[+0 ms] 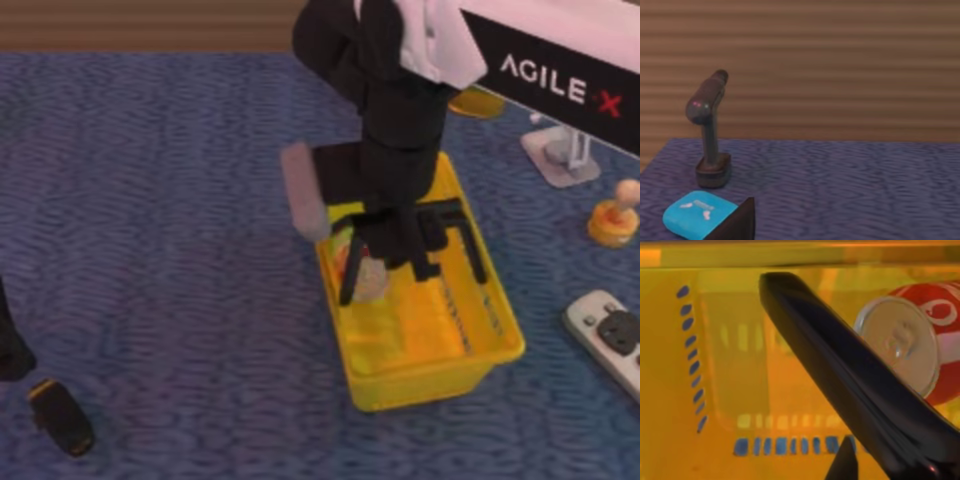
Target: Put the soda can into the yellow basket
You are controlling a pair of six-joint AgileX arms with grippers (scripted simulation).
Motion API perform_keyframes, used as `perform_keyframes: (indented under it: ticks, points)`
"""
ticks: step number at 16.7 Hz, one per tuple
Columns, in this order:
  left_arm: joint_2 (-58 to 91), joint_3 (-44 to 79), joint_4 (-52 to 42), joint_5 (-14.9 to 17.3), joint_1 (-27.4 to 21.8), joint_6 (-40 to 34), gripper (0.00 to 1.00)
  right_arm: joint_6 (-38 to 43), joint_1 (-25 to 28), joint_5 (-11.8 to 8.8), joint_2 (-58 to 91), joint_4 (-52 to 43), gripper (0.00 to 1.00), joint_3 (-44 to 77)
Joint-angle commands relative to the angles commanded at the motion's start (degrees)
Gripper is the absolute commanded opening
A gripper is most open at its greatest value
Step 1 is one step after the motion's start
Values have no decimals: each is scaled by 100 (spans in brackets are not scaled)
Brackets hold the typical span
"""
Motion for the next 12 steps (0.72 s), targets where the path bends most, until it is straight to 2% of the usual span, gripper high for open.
perform_keyframes:
  ticks: [9, 12]
  points:
    - [0, 0, 0, 0, 0, 0, 100, -1, -10, 1, 4, -23, 0, 22]
    - [0, 0, 0, 0, 0, 0, 100, -82, -69, 1, -59, -401, 0, 332]
